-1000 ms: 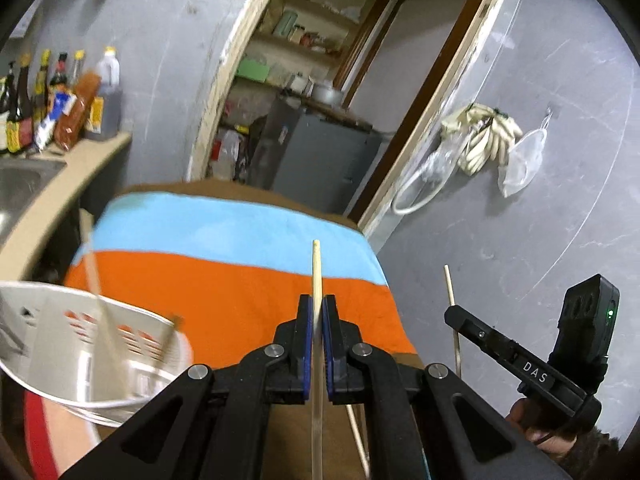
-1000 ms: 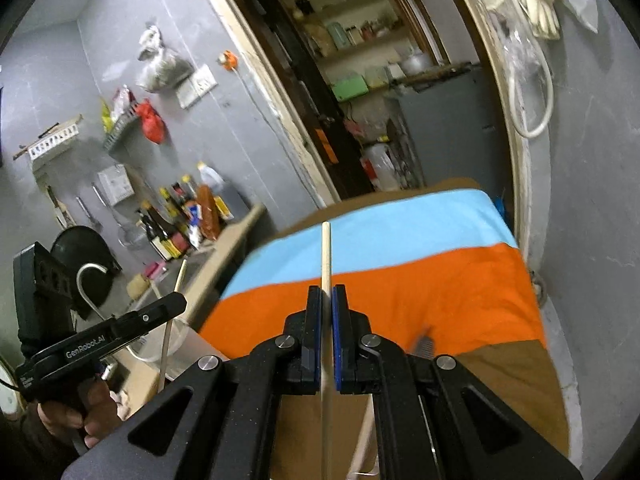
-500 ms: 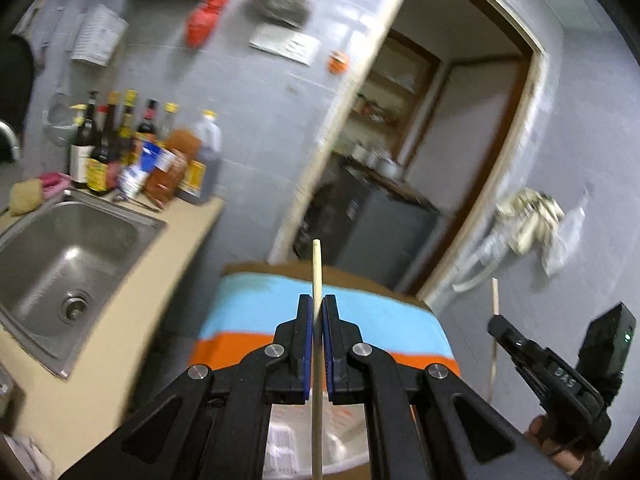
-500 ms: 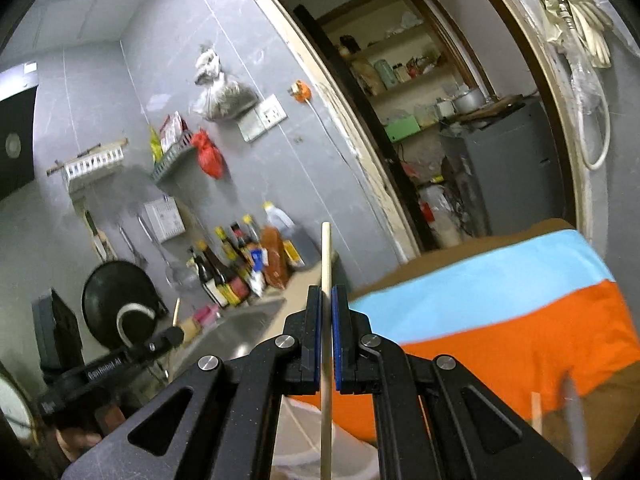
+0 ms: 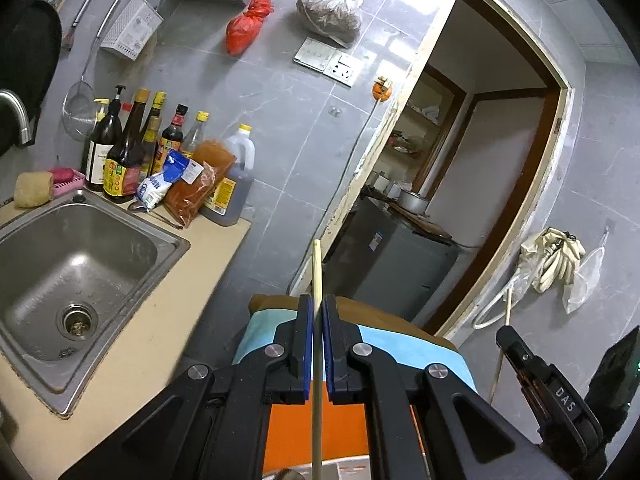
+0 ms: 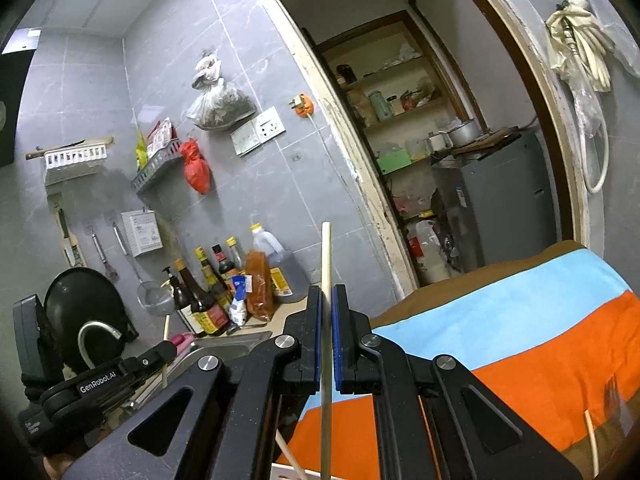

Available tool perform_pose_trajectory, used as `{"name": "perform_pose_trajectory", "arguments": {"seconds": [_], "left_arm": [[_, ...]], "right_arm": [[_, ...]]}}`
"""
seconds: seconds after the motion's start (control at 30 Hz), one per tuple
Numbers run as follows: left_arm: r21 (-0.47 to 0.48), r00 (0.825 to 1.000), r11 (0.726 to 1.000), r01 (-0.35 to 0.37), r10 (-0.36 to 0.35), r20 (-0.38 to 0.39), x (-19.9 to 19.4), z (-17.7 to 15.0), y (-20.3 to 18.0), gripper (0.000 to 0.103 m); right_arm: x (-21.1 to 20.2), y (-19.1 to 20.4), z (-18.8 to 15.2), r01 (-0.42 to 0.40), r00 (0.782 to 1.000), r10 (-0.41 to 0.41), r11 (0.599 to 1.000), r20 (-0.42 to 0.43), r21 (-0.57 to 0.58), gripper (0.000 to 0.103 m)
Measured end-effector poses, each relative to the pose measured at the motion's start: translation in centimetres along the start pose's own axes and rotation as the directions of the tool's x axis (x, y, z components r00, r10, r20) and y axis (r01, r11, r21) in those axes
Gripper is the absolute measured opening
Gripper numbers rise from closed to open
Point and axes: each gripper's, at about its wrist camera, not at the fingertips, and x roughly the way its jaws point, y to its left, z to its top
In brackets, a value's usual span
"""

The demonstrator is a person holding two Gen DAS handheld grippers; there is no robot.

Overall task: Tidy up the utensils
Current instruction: 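Lift both chopsticks and carry them over the white caddy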

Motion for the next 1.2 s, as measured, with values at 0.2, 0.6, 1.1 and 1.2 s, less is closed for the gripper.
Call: {"name": "perform_pose_trajectory", "arguments": {"seconds": [0.2, 0.6, 1.1, 1.2], "left_arm": [[0.015, 1.000, 1.000, -0.018, 0.017, 0.021, 0.6, -0.3, -0.1, 0.005], [0.070, 0.999, 0.997, -0.039, 0.037, 0.032, 1.5, -1.3, -1.3, 0.005], [0.151, 0.997, 0.988, -0.035, 0.044, -0.057, -0.5, -2.8, -1.7, 0.005], [0.141, 0.996, 0.990, -0.015, 0.028, -0.090, -1.0, -2.8, -1.6, 0.005]], "right_arm": [[0.6, -0.2, -1.0, 0.033, 0.999, -0.033, 0.999, -0.002, 0.011, 0.004], [1.3, -0.6, -1.7, 0.047, 0.999, -0.047, 0.999, -0.022, -0.003, 0.005], [-0.3, -0.3, -2.9, 0.018, 0.997, -0.021, 0.999, -0.076, -0.041, 0.007], [-1.4, -0.3, -2.7, 0.009, 0.996, -0.012, 0.999, -0.090, -0.037, 0.028]]}}
